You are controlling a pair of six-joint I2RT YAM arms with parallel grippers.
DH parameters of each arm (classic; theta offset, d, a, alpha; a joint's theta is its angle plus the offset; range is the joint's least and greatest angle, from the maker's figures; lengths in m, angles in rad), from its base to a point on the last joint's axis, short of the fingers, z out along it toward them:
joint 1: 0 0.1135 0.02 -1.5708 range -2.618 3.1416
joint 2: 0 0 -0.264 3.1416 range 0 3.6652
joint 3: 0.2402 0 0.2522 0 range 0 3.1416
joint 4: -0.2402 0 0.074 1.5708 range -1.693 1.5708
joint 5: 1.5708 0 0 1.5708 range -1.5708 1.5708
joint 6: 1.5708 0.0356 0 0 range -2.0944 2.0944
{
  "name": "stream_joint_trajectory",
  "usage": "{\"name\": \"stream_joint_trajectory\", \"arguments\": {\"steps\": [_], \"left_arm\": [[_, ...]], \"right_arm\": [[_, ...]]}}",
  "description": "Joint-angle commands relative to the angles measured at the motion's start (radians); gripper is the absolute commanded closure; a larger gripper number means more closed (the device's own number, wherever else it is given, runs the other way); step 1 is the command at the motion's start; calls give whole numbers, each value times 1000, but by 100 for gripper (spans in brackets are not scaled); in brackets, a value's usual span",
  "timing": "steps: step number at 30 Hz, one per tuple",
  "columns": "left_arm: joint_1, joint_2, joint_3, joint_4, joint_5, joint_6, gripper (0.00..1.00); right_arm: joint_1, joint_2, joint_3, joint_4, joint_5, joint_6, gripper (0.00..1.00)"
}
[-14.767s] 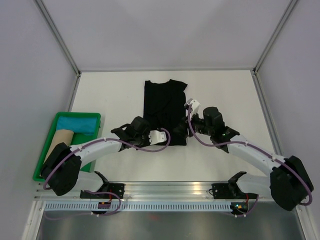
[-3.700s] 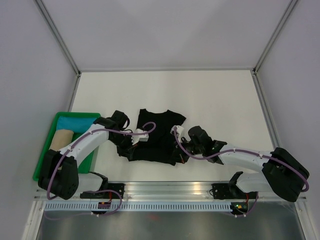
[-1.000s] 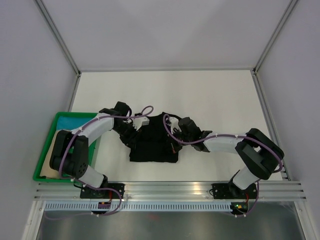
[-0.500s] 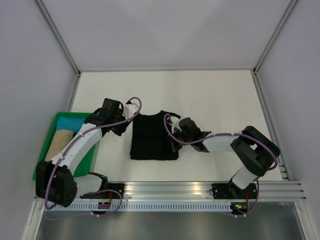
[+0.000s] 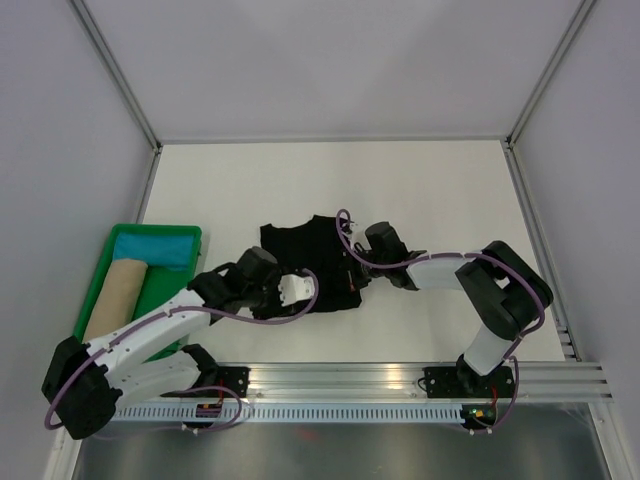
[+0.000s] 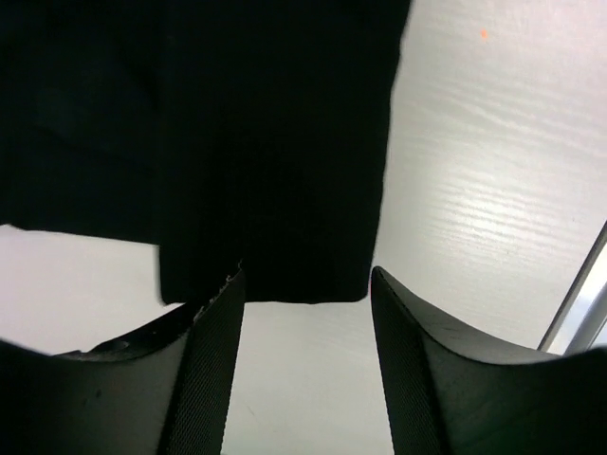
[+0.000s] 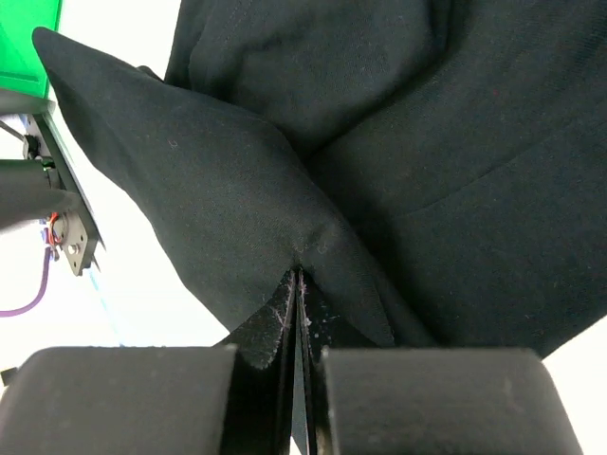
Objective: Roll the t-shirts
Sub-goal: Roll the tshirt
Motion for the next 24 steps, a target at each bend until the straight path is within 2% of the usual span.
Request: {"name": "stream_joint_trajectory", "arguments": {"steps": [1, 6, 12, 15, 18, 19, 21, 22, 23, 24], "left_arm": [[-62, 7, -70, 94, -81, 89, 38], [-73, 65, -128, 184, -102, 130, 32], [-73, 201, -176, 229, -108, 141, 33], [-72, 241, -185, 276, -151, 132, 37], [-72, 245, -177, 275, -131, 120, 49], [-72, 244, -177, 275, -128, 117, 66], [-72, 242, -177, 267, -126, 114, 79], [-72, 241, -176, 263, -126, 112, 93], [-72, 236, -171, 251, -126, 112, 97], [-67, 230, -164, 237, -109, 109, 98]], "right_arm": [[-6, 18, 39, -30, -5, -4, 94], [-6, 18, 79, -76, -9, -47, 93], [-12, 13, 128, -133, -23, -107, 90], [-15, 8, 139, -139, -38, -132, 87], [-16, -4, 137, -140, -55, -144, 85], [-18, -11, 136, -140, -63, -148, 84], [-27, -42, 132, -140, -72, -153, 83], [-32, -60, 131, -143, -71, -161, 82], [-38, -103, 125, -156, -66, -173, 81], [-41, -135, 122, -169, -59, -193, 79]]}}
